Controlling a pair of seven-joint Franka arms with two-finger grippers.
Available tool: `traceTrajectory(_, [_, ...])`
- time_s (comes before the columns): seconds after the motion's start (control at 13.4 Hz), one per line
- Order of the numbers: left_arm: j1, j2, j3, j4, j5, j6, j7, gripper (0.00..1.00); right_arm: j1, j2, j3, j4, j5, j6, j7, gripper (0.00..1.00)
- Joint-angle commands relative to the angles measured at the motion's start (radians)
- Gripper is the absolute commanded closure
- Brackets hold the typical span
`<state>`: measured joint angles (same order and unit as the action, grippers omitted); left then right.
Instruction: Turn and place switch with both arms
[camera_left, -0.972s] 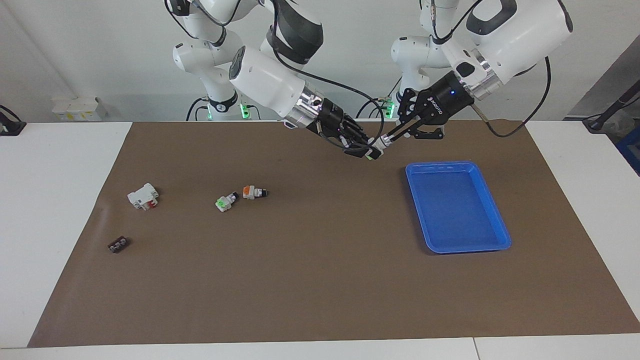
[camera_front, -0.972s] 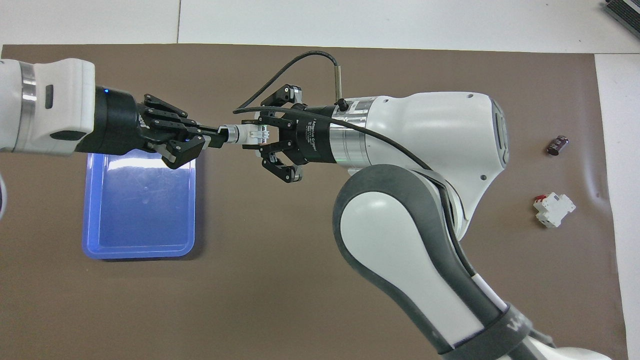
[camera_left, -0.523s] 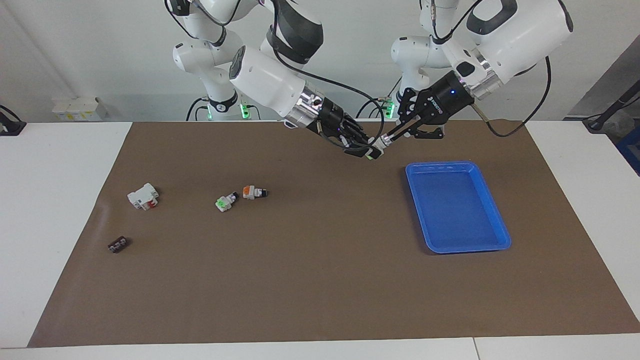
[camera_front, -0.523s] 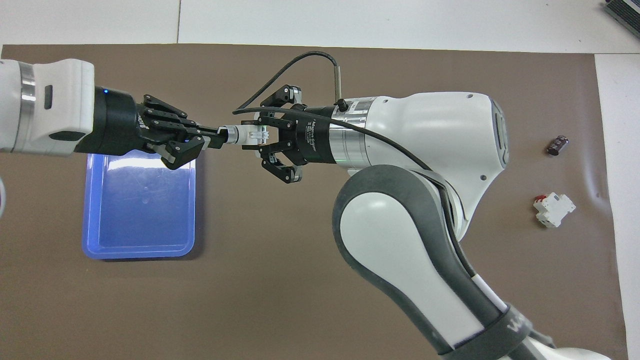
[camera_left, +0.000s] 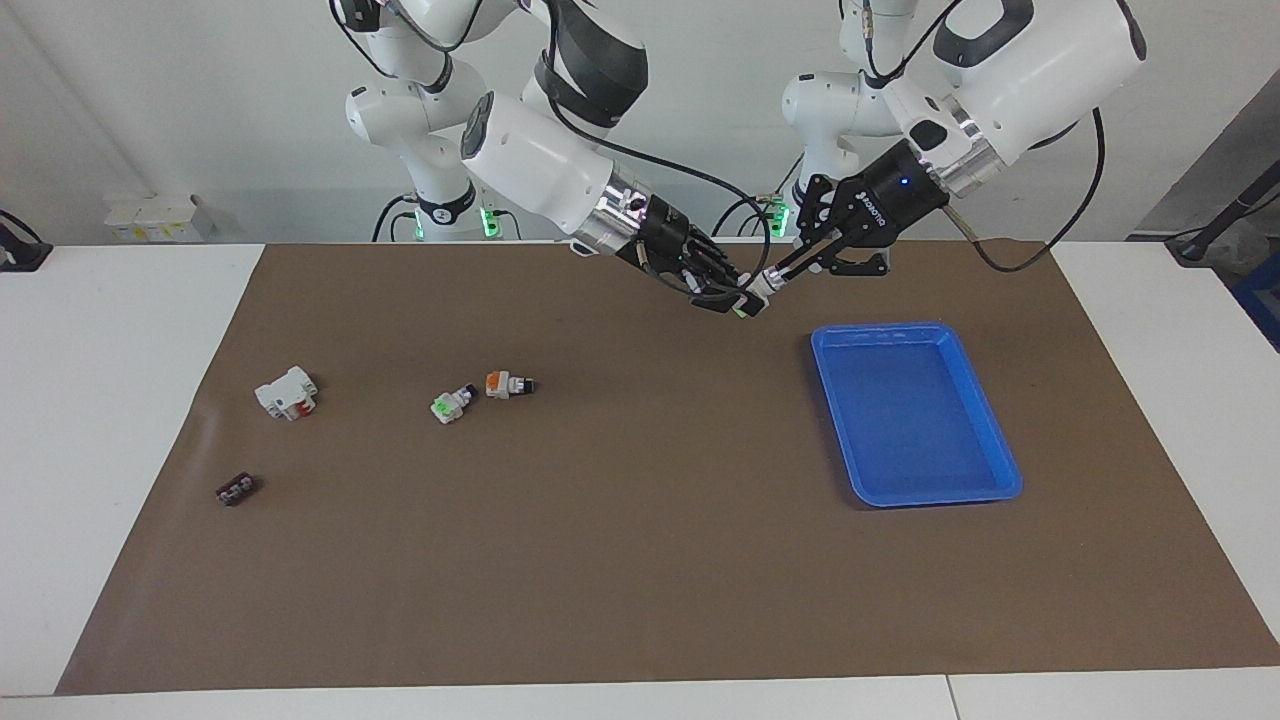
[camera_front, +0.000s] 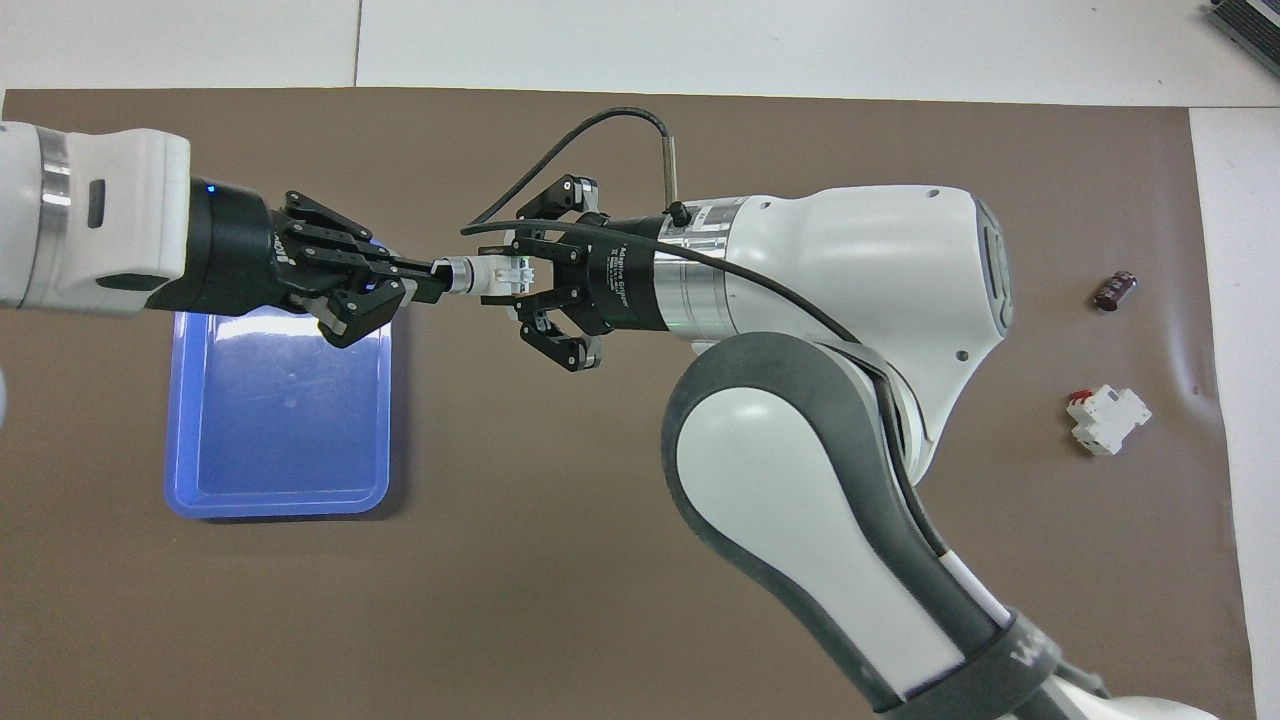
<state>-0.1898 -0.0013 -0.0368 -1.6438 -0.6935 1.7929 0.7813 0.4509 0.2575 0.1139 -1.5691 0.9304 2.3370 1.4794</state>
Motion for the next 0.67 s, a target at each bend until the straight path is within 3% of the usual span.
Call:
traceTrajectory(0.0, [0.019,-0.031,0.011,-0.030,0.032,-0.038,0.035,1.00,-0.044,-0.052,-0.008,-0.009,-0.091,-0.068,-0.017,0.00])
traceTrajectory(0.15, [0.019,-0.031,0.011,-0.030,0.035,-0.038,0.033,1.00,-0.080,-0.082,-0.008,-0.009,-0.123,-0.139,-0.021,0.00])
traceTrajectory(0.3, [0.018,-0.031,0.014,-0.033,0.147,-0.037,0.036,1.00,-0.113,-0.122,-0.008,-0.009,-0.197,-0.182,-0.049,0.00])
traceTrajectory(0.45, [0.013,-0.035,0.014,-0.051,0.276,-0.027,0.047,1.00,-0.133,-0.150,-0.010,-0.009,-0.336,-0.211,-0.108,0.00])
traceTrajectory(0.6, [0.015,-0.060,0.014,-0.102,0.415,-0.011,0.053,1.00,-0.144,-0.161,-0.008,-0.009,-0.554,-0.217,-0.232,0.00])
